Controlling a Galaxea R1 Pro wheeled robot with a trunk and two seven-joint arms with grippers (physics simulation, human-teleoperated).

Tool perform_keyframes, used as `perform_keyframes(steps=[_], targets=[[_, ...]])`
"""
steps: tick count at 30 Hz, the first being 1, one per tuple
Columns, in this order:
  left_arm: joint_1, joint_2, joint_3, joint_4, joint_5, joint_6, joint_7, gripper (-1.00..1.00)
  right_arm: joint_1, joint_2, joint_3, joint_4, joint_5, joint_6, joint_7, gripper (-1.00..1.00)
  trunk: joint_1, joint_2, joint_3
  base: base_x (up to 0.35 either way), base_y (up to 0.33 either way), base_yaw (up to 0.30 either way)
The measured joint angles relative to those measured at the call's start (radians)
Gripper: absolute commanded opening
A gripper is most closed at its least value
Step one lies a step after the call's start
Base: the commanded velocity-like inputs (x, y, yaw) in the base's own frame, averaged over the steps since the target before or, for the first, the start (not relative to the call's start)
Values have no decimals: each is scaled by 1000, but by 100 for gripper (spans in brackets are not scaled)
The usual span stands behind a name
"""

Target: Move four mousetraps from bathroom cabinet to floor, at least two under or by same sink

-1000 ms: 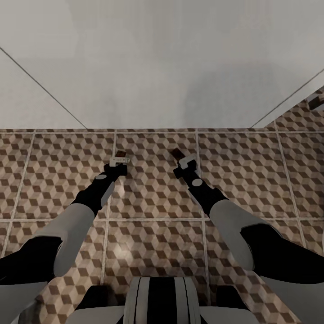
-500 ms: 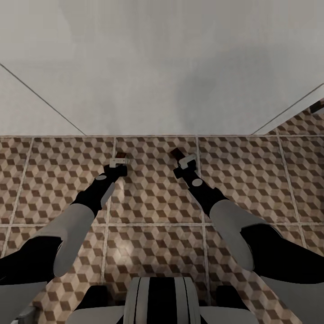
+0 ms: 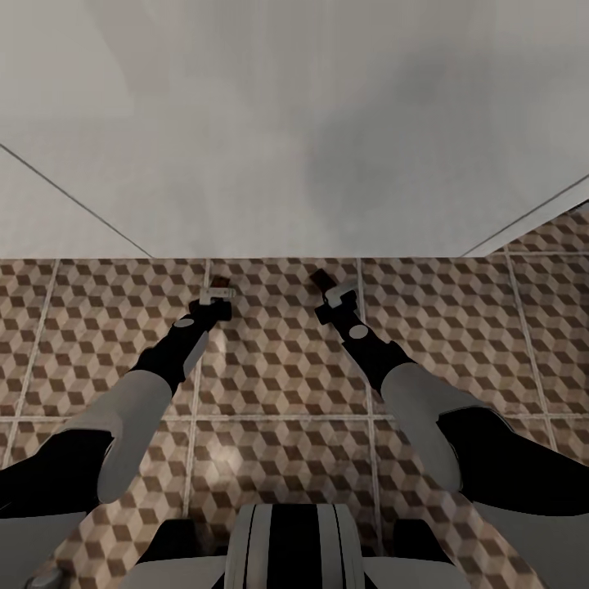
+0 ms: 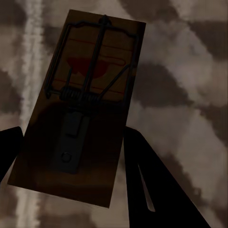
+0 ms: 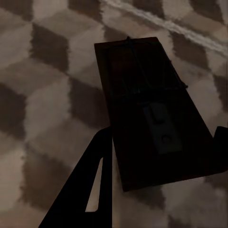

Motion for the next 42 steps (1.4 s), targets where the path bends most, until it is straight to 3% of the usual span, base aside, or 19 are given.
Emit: perform_keyframes(steps=[42], targets=[[0,1,0,27,0,-1,2,-100,0,0,0,2,0,0,0,-100,0,0,0,11,0,0]])
